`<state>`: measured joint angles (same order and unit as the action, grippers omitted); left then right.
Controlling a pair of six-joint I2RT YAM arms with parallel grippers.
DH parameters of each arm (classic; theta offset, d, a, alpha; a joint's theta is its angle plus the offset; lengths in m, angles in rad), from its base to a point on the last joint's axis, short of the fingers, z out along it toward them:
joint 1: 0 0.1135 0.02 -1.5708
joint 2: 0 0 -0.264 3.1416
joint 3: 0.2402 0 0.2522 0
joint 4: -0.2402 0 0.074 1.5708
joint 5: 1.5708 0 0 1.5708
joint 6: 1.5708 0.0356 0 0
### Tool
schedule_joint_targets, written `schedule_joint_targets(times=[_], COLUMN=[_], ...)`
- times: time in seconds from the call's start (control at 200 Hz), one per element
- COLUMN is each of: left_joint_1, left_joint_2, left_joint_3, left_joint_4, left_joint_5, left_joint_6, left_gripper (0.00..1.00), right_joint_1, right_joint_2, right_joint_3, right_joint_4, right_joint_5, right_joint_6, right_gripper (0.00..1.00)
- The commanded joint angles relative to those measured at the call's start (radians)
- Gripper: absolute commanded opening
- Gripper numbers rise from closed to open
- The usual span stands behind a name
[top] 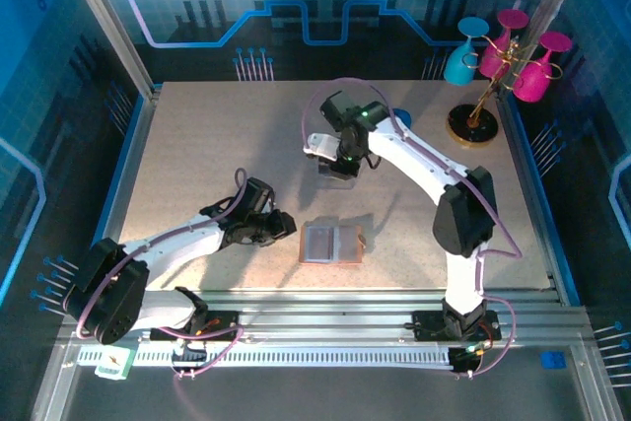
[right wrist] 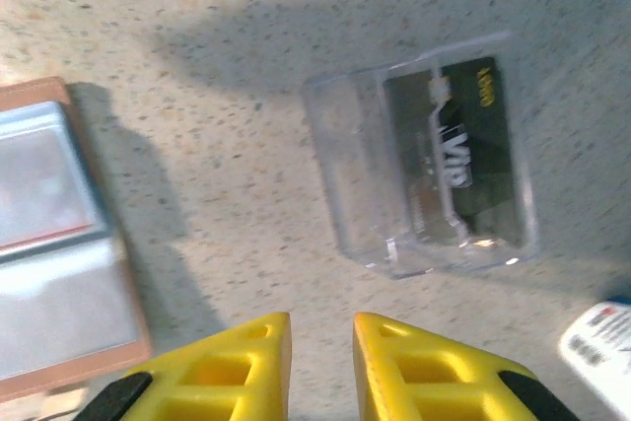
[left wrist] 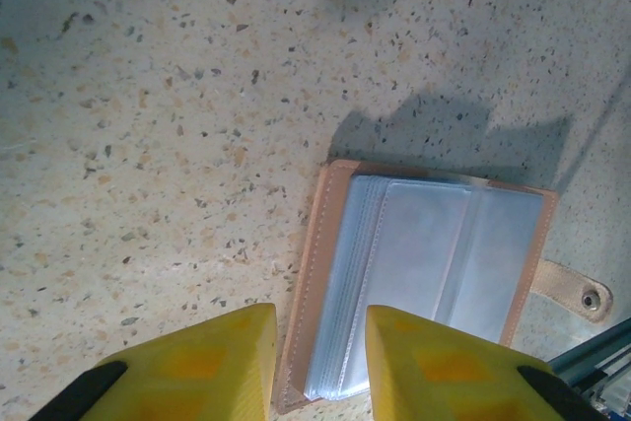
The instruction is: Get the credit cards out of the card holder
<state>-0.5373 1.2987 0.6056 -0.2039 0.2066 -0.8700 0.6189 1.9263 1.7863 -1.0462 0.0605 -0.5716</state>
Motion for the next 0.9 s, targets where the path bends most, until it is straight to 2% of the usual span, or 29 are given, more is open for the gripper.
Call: schedule_joint_targets(times=[0.0,0.36,0.56,0.755,0.895], left_joint_1=[0.01,0.01,0.011,0.011,0.011], left_joint_2=[0.017,0.028,0.033,0.032,0.028], left_joint_3=[0.022,0.014,0.007,-0.011,-0.024], left_joint_4=[0.031,0.09,0.113,0.124,0.13], left_joint_5=[0.022,0.029,0.042,0.055,0.056], left_joint_6=[0.017,-0.003,-0.011,-0.015,-0.017], left_gripper=[0.3,0.29,0.28,0.28,0.28], right_joint_1=[0.015,0.039,0.053,0.08,0.103], right_joint_2=[-0.106,-0.361,-0.439,-0.464,-0.451], right_joint_3=[-0.114,-0.562,-0.732,-0.831,-0.878], right_joint_4=[0.079,0.439,0.596,0.695,0.77], right_joint_5=[-0.105,-0.313,-0.379,-0.423,-0.465], right_joint_6=[0.186,0.741,1.05,1.26,1.312], right_gripper=[0.23,0.17,0.19,0.14,0.14])
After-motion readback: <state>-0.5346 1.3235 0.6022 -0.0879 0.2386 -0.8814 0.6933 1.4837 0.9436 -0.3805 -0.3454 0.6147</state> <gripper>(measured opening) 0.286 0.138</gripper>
